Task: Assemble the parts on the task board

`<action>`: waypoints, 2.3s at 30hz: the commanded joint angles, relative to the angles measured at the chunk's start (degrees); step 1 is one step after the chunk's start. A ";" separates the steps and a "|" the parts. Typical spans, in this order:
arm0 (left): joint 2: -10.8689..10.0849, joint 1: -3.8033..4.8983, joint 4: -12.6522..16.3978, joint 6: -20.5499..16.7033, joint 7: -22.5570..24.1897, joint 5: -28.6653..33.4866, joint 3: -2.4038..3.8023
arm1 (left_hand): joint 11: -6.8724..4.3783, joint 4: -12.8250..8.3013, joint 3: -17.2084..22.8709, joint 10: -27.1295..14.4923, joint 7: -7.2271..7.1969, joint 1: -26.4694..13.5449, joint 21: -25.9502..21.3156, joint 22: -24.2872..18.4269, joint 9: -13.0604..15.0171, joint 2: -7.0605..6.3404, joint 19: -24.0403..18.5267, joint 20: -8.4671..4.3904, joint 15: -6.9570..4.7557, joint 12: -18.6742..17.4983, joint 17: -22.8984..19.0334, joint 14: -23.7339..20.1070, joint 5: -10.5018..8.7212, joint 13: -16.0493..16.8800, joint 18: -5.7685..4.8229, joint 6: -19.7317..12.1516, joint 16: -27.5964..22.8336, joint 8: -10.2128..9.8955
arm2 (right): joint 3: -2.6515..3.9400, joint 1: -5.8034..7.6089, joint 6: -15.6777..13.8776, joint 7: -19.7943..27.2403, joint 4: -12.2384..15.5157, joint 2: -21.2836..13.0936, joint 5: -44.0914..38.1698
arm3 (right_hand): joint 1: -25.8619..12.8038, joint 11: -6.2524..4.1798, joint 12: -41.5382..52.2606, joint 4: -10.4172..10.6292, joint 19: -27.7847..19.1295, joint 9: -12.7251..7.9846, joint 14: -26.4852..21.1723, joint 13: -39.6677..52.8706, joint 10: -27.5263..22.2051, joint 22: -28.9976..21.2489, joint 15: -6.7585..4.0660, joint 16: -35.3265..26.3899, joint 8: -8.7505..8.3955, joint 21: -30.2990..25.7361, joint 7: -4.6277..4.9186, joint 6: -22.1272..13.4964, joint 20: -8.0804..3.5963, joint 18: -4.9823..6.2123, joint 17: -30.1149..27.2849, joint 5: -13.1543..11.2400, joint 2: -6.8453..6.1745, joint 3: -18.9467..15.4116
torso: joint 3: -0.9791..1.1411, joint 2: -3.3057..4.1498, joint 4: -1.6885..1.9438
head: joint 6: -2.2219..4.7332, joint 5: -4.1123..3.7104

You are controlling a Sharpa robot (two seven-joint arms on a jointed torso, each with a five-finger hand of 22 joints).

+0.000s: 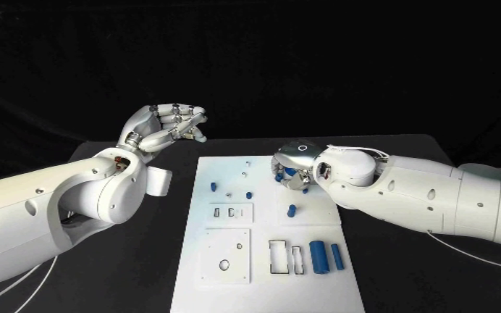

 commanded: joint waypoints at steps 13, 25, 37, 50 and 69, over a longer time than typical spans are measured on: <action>-0.08 0.28 -0.06 0.93 -0.25 -0.18 0.06 | 0.31 -0.01 0.40 -0.08 0.12 -0.43 0.39 0.11 0.09 -0.02 -0.32 0.09 -0.04 -0.47 0.20 -0.38 -0.26 0.02 0.01 -0.45 0.40 -0.42 | 0.01 -0.32 -4.52 -0.40 -0.31 0.26 -0.90 | 2.36 -2.04 1.82 0.78 2.88 3.83 0.97 1.61 5.77 9.82 -1.35 3.27 3.93 1.98 -1.98 4.85 -1.05 -1.40 2.71 -4.23 4.86 3.36 | 0.08 0.14 -0.03 | -0.14 0.05; 0.18 0.31 -0.78 0.95 -0.66 0.05 0.05 | 0.35 -0.17 0.67 -0.13 0.18 -0.22 0.56 0.20 0.13 0.15 -0.42 0.11 -0.02 -0.65 0.46 -0.55 -0.27 0.04 0.03 -0.53 0.52 -0.50 | 0.17 -0.33 -9.36 -2.88 1.28 0.13 0.09 | 1.83 -2.19 1.35 1.03 2.98 5.77 0.93 1.90 6.14 10.12 -1.51 3.75 5.06 2.13 -2.21 4.42 -1.35 -1.45 2.87 -5.27 4.71 3.31 | -0.11 0.08 -0.13 | 0.47 0.09; 0.57 0.31 -1.05 1.04 -0.62 0.22 0.04 | 0.40 -0.26 0.76 -0.16 0.24 -0.16 0.64 0.25 0.15 0.12 -0.53 0.14 0.02 -0.75 0.58 -0.77 -0.27 0.04 0.02 -0.58 0.51 -0.55 | 0.58 -0.18 -14.16 -4.69 -3.93 5.80 2.04 | 1.48 -2.15 1.07 1.29 2.91 6.21 0.88 1.91 5.97 10.05 -1.47 3.77 5.19 2.08 -2.21 4.12 -1.34 -1.43 2.74 -5.40 4.56 3.28 | -0.17 0.50 0.62 | 0.85 -0.06; 0.66 0.35 -0.83 1.14 -0.59 0.24 0.05 | 0.41 -0.26 0.78 -0.14 0.25 -0.18 0.65 0.26 0.16 0.12 -0.59 0.15 0.04 -0.77 0.60 -0.86 -0.28 0.05 0.02 -0.58 0.48 -0.55 | 0.64 -0.37 -15.34 -4.46 -7.86 9.53 3.11 | 1.27 -2.08 0.90 1.46 2.85 6.43 0.85 1.92 5.87 9.97 -1.43 3.82 5.18 2.03 -2.14 3.85 -1.32 -1.41 2.72 -5.39 4.49 3.30 | -0.33 1.19 1.50 | 1.07 -0.37; 1.17 0.37 -1.26 1.21 -0.68 0.30 0.05 | 0.41 -0.28 0.82 -0.10 0.25 -0.18 0.67 0.27 0.19 0.13 -0.68 0.17 0.07 -0.79 0.65 -1.00 -0.28 0.06 0.01 -0.56 0.44 -0.55 | 0.65 -0.72 -13.35 -3.83 -9.96 10.66 3.52 | 0.86 -2.00 0.70 1.80 2.75 6.79 0.82 1.97 5.80 9.85 -1.36 3.90 5.20 1.96 -2.09 3.52 -1.26 -1.38 2.70 -5.51 4.34 3.25 | -0.59 1.87 1.90 | 0.74 -0.75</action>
